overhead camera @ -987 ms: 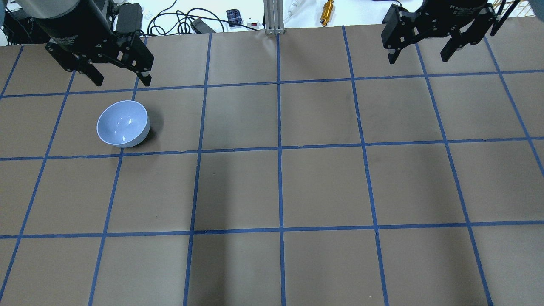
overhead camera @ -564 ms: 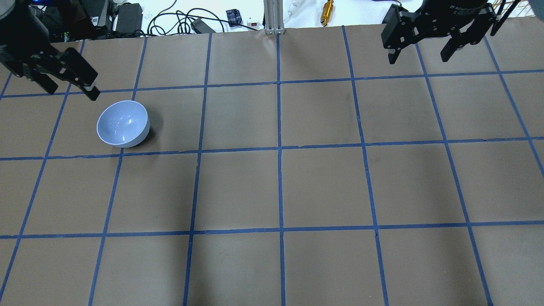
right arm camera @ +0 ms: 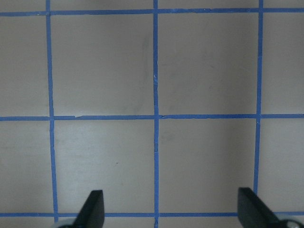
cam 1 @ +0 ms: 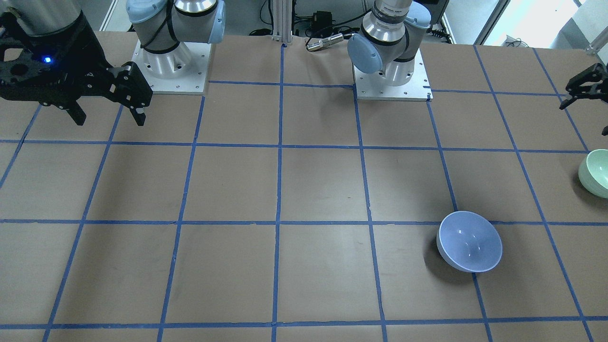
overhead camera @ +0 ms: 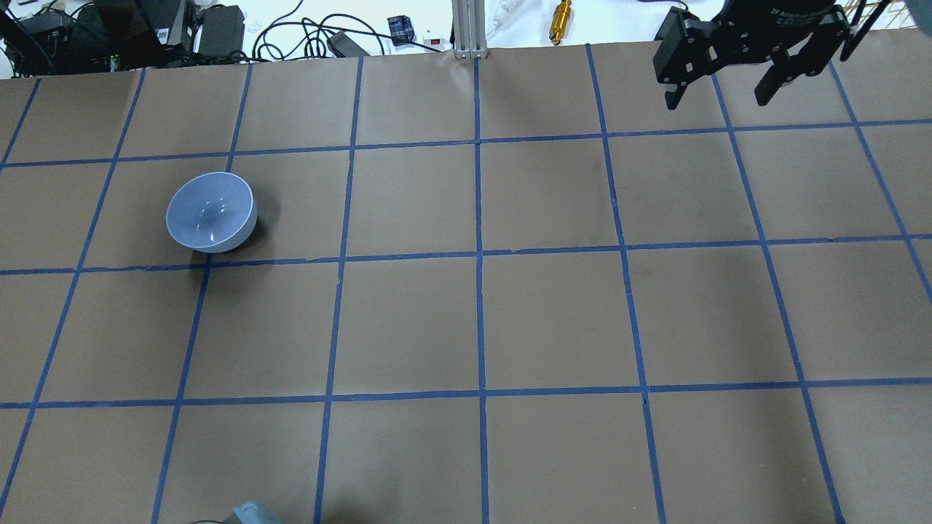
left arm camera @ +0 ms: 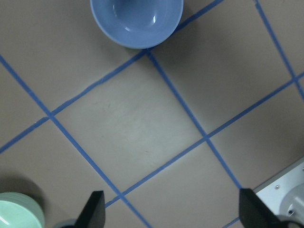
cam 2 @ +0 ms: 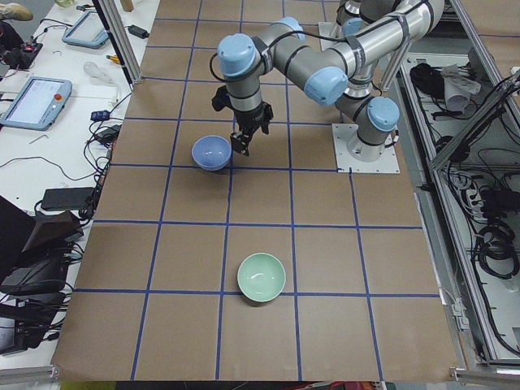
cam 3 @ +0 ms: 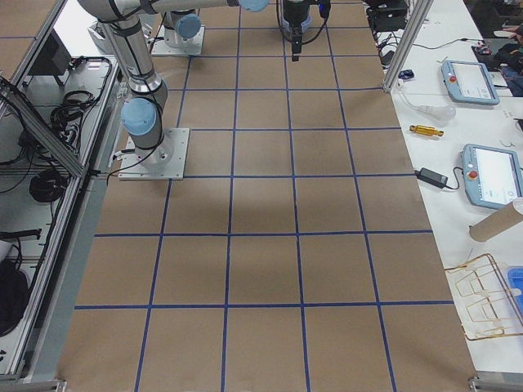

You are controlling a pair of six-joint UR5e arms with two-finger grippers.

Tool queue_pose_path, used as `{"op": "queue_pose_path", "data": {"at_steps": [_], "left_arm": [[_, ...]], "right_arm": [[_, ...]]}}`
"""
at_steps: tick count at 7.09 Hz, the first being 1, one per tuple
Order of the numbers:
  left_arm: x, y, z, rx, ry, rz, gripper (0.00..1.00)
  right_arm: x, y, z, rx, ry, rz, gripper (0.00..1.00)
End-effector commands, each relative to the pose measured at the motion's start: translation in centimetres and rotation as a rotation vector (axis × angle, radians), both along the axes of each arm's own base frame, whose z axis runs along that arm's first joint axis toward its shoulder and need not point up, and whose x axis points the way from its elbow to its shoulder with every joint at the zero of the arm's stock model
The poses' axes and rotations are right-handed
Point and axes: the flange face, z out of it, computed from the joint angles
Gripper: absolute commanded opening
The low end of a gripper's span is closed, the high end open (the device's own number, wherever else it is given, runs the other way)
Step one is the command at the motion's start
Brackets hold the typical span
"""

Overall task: Stack green bowl on blue bowl
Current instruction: 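Lower the left gripper near the robot and grasp the pale green bowl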

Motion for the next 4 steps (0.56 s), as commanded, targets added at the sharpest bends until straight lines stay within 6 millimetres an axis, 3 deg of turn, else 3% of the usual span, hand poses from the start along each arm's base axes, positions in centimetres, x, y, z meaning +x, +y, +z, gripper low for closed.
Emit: {"op": "queue_pose_path", "data": {"at_steps": [1, 3, 4], "left_arm": [[11.0, 2.7, -5.0, 0.026, -0.060, -0.274, 1.00], [19.1, 5.7, -10.4, 0.034, -0.012, -0.561, 1.00], [21.5, 6.1, -13.1, 0.028, -0.020, -0.697, 1.00]], "right_arm": [[0.0, 0.0, 0.0, 0.000, 0.000, 0.000, 1.00], [0.0, 0.0, 0.1, -0.001, 0.000, 0.000, 1.00], [0.0, 0.0, 0.0, 0.000, -0.002, 0.000, 1.00]]}}
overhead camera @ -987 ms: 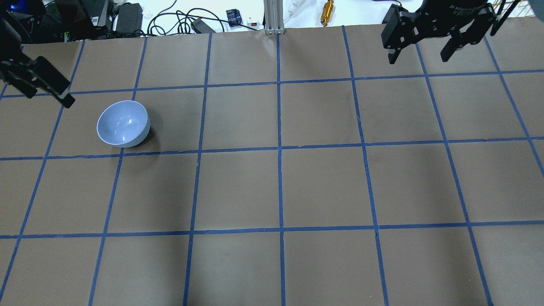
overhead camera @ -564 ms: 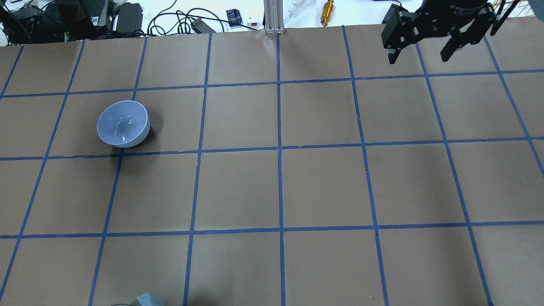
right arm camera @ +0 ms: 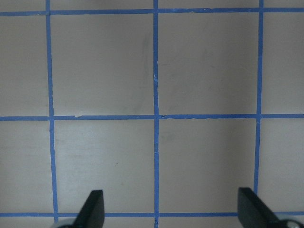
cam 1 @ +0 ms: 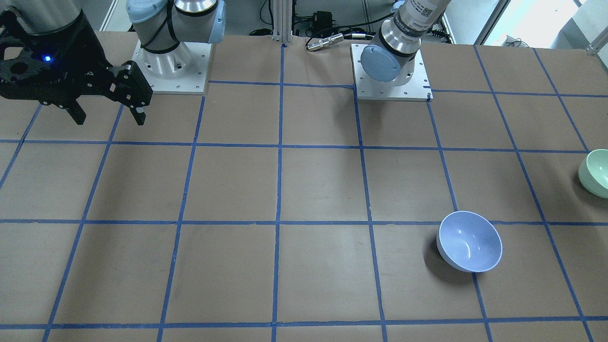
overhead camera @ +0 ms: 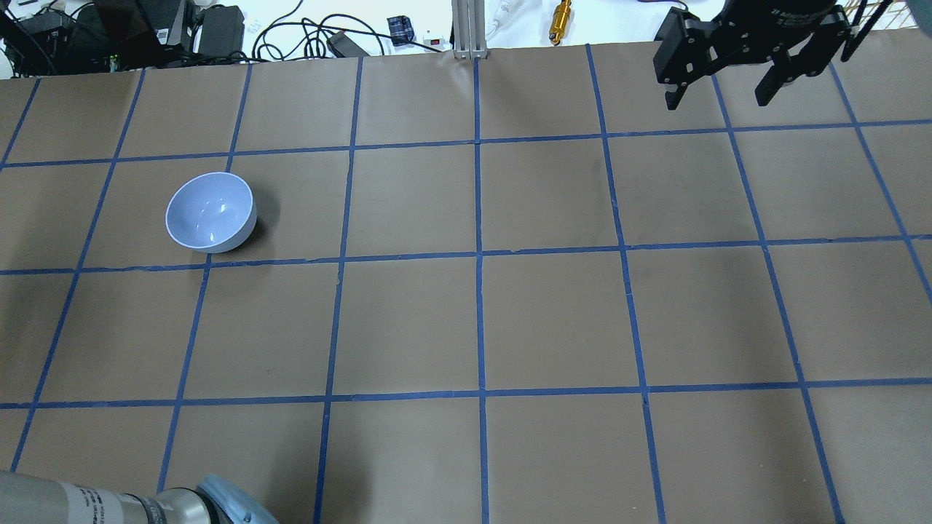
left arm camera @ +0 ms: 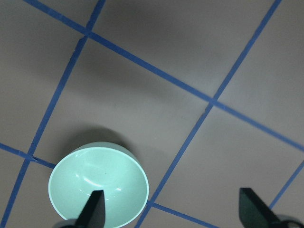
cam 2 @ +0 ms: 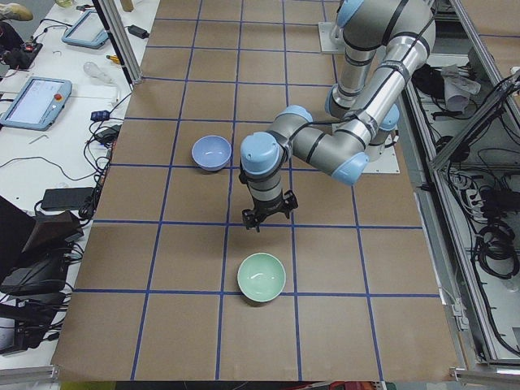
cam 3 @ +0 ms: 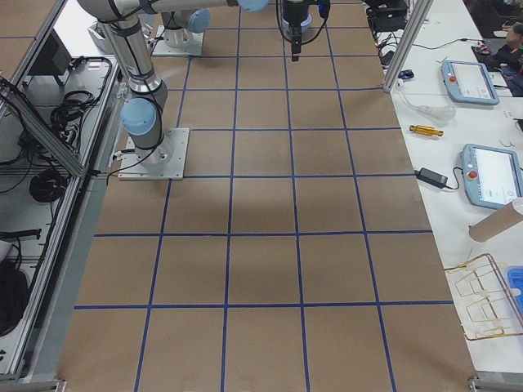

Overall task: Stack green bowl on blue bowl
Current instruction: 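Lower the left gripper near the robot and grasp the pale green bowl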

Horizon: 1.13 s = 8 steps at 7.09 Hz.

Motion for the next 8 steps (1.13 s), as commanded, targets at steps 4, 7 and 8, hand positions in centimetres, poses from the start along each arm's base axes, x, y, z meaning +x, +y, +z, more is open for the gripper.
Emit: {"op": "queue_pose_path", "data": {"at_steps": [4, 7, 8], "left_arm": [[8.2, 3.0, -13.1, -0.094, 0.115, -0.361, 0.99], [9.6, 4.3, -15.7, -0.081, 0.133, -0.375, 0.99], [9.8, 4.3, -16.7, -0.080, 0.147, -0.374, 0.98]], "right_arm": [[0.0, 0.0, 0.0, 0.001, 0.000, -0.002, 1.00], [0.0, 0.0, 0.0, 0.000, 0.000, -0.002, 1.00], [0.0, 0.0, 0.0, 0.001, 0.000, -0.002, 1.00]]}}
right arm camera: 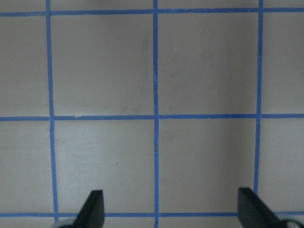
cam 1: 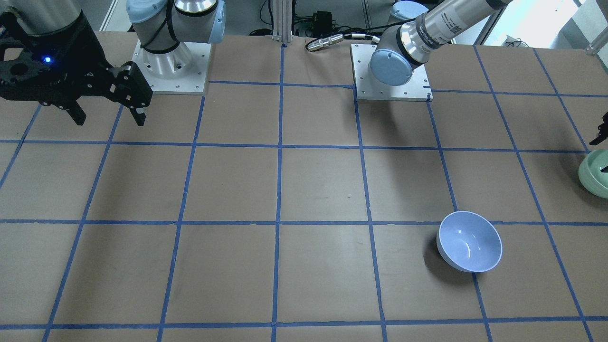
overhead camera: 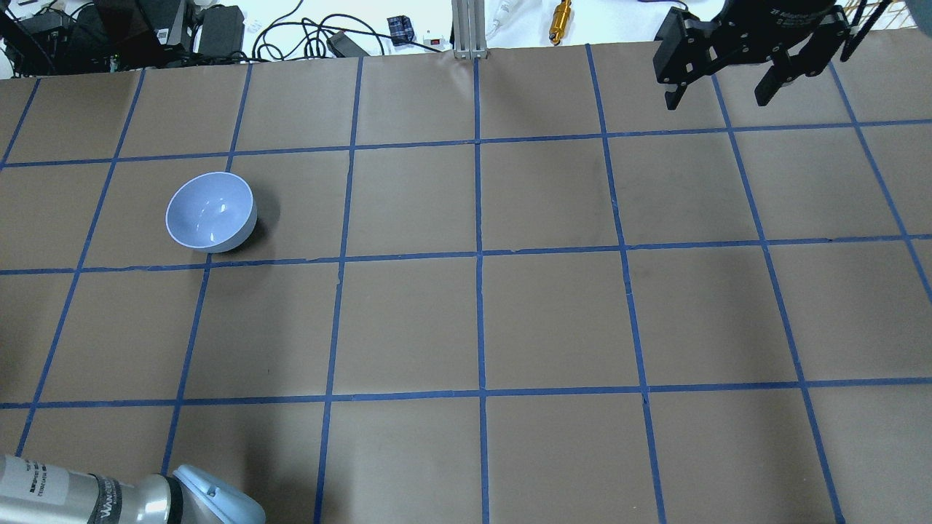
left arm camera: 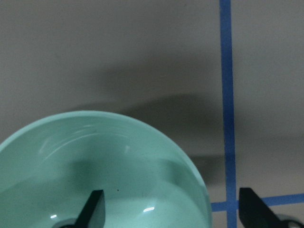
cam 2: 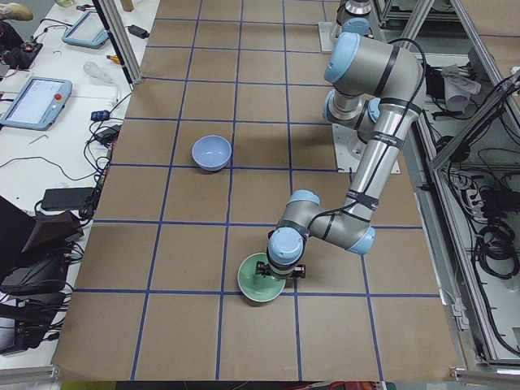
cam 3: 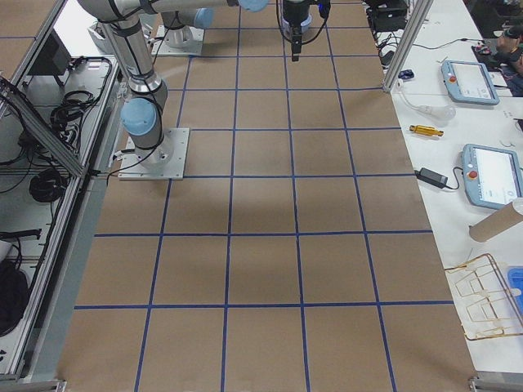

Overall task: Stack green bowl on blue bowl
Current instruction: 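Lower the left gripper near the robot and grasp the pale green bowl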

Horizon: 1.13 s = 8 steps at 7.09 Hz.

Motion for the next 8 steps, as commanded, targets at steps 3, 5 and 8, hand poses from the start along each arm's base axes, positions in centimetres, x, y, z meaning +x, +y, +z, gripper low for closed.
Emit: {"op": "queue_pose_path", "data": {"at_steps": [3, 5, 8], "left_arm": [[0.65, 0.16, -1.78, -0.011, -0.014, 0.000, 0.48], [0.59, 0.20, -2.30, -0.006, -0.007, 0.001, 0.00], [0.59, 0.20, -2.20, -0.007, -0.009, 0.001, 0.00]], "right_arm": [[0.00, -0.02, -0.03, 0.001, 0.000, 0.000, 1.00], [0.00, -0.02, 0.05, -0.001, 0.000, 0.000, 1.00], [0.00, 0.04, 0.05, -0.001, 0.000, 0.000, 1.00]]}}
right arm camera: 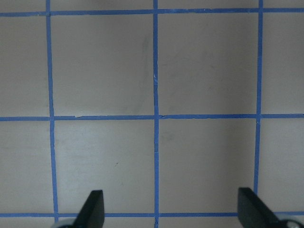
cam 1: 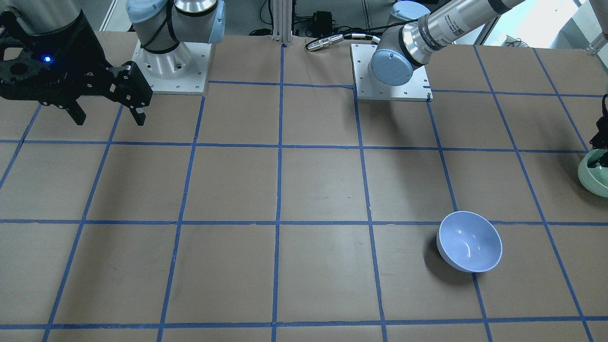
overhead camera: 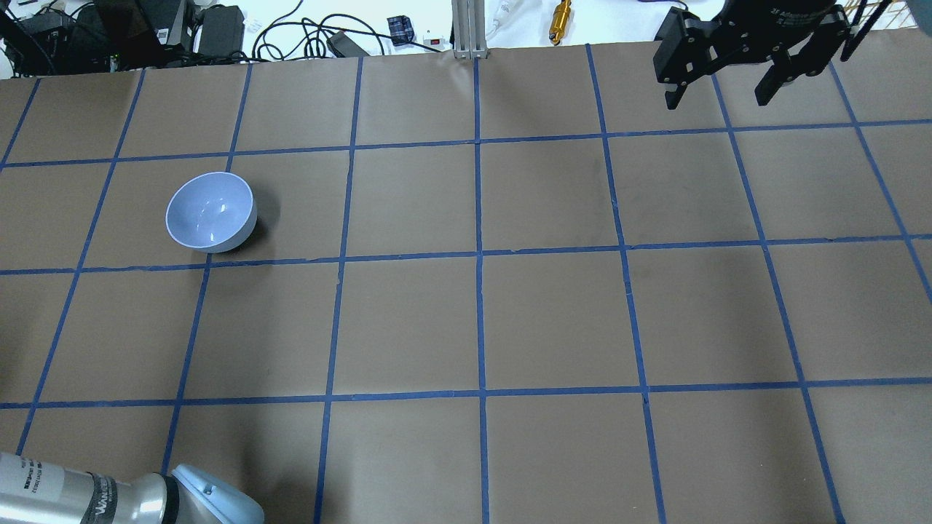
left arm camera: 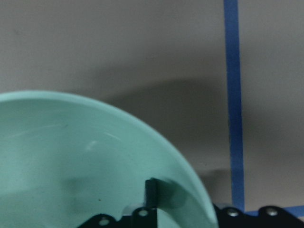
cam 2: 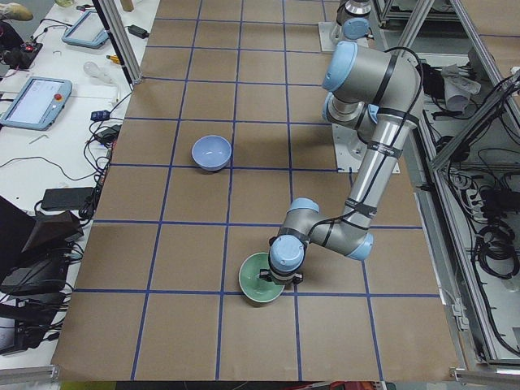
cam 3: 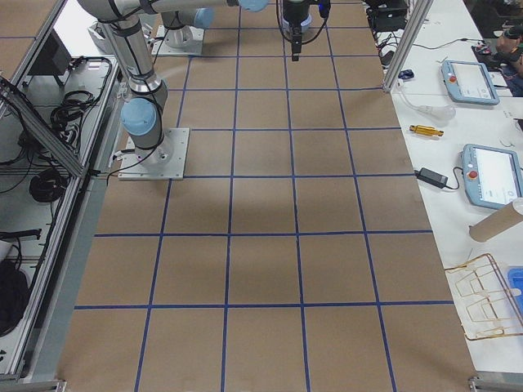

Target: Stack green bowl on blue bowl

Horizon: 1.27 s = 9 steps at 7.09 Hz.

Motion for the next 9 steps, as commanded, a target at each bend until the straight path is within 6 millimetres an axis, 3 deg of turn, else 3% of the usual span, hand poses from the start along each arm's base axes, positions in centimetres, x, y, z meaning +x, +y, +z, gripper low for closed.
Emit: {"op": "queue_pose_path", "data": {"at_steps": [1, 3, 5, 6, 9], "left_arm": [[0.0, 0.0, 0.2, -0.001, -0.003, 0.000, 0.00], [0.0, 0.0, 0.6, -0.004, -0.008, 0.005, 0.00], [-0.1, -0.4, 3.8, -0.028, -0.055, 0.024, 0.00], [-0.8, -1.1, 6.7, -0.048, -0.091, 0.067, 0.00], [-7.9, -6.4, 16.9, -0.144, -0.078, 0.121, 0.00]], "right_arm": [[0.0, 0.0, 0.0, 0.000, 0.000, 0.002, 1.00], [0.0, 0.0, -0.1, 0.002, 0.000, 0.000, 1.00], [0.0, 0.0, -0.1, 0.002, 0.000, 0.000, 1.00], [0.0, 0.0, 0.0, 0.000, -0.001, 0.002, 1.00], [0.0, 0.0, 0.0, 0.000, -0.002, 0.000, 1.00]]}}
